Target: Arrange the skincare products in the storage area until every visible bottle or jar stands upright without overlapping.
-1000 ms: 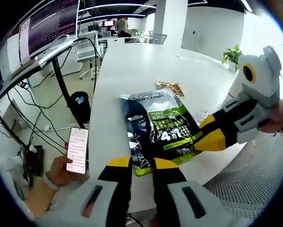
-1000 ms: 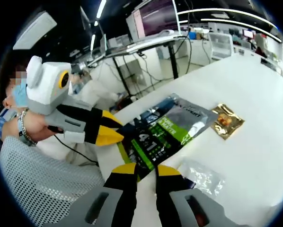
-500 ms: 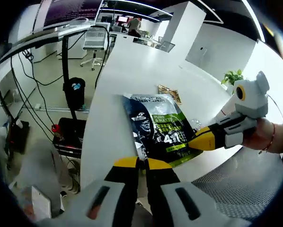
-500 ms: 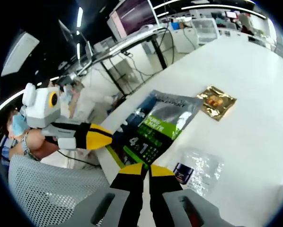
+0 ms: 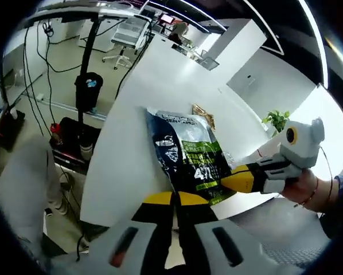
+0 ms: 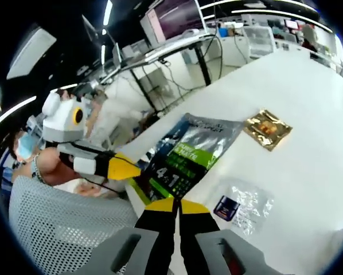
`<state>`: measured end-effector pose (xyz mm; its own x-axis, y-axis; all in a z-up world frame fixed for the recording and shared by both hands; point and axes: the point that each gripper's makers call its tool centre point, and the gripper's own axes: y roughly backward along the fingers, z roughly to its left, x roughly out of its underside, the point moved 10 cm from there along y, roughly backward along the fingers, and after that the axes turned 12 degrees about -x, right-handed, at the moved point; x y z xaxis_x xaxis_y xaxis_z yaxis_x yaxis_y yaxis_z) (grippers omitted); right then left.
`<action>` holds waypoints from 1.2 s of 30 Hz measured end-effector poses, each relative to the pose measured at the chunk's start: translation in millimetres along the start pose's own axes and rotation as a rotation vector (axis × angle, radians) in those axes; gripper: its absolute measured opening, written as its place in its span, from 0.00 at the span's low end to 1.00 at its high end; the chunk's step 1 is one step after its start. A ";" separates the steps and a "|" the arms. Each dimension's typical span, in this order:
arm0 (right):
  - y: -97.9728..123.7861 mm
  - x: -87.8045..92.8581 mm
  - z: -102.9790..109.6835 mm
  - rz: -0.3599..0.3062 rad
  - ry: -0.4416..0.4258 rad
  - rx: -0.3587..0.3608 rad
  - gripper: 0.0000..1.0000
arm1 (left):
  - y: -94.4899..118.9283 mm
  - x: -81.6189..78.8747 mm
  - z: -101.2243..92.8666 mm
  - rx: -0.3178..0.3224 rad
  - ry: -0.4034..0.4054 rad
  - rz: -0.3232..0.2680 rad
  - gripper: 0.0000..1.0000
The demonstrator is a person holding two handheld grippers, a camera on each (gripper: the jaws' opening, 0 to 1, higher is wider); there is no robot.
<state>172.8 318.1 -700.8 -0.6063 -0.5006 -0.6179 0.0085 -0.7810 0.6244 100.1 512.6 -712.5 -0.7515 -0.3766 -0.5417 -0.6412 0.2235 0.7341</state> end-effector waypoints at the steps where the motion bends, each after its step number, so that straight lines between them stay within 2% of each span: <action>1: -0.4 0.9 0.1 0.008 0.009 -0.001 0.00 | -1.8 -0.2 2.3 0.001 -0.002 0.002 0.00; 4: -4.5 4.8 -1.5 0.035 -0.007 -0.002 0.00 | -2.0 0.1 0.8 -0.002 0.006 0.003 0.00; 5: -3.1 2.6 -1.0 0.002 -0.018 0.000 0.00 | -2.0 0.3 0.2 -0.001 0.005 0.003 0.00; 15: -2.3 5.8 -1.4 -0.038 -0.071 0.004 0.00 | -1.0 0.9 -5.1 -0.006 -0.104 -0.010 0.00; 20: -2.4 9.3 0.5 -0.068 -0.103 0.021 0.00 | 0.4 3.9 -5.3 0.009 -0.103 -0.027 0.00; 22: -2.6 11.6 2.5 -0.091 -0.106 0.036 0.00 | 0.5 3.9 -5.8 0.007 -0.071 -0.014 0.00; 25: -3.1 11.5 4.8 -0.081 -0.064 0.052 0.00 | 2.0 2.5 -8.4 0.003 -0.118 0.003 0.00; 29: -4.8 9.7 5.5 -0.087 -0.108 0.084 0.00 | 2.6 1.5 -10.0 -0.006 -0.120 0.014 0.00; 32: -5.4 8.6 7.9 -0.062 -0.033 0.102 0.00 | 3.5 0.8 -12.8 -0.015 -0.169 0.016 0.00; 33: -5.7 9.6 9.4 -0.065 -0.028 0.108 0.00 | 3.6 1.1 -12.4 -0.018 -0.163 0.014 0.00; 36: -6.4 8.8 10.6 -0.038 0.059 0.113 0.00 | 3.8 1.6 -10.5 -0.018 -0.137 0.010 0.00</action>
<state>158.9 322.7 -705.1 -0.5565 -0.4948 -0.6674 -0.1058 -0.7546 0.6476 98.1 503.4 -706.2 -0.7731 -0.2478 -0.5839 -0.6312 0.2097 0.7467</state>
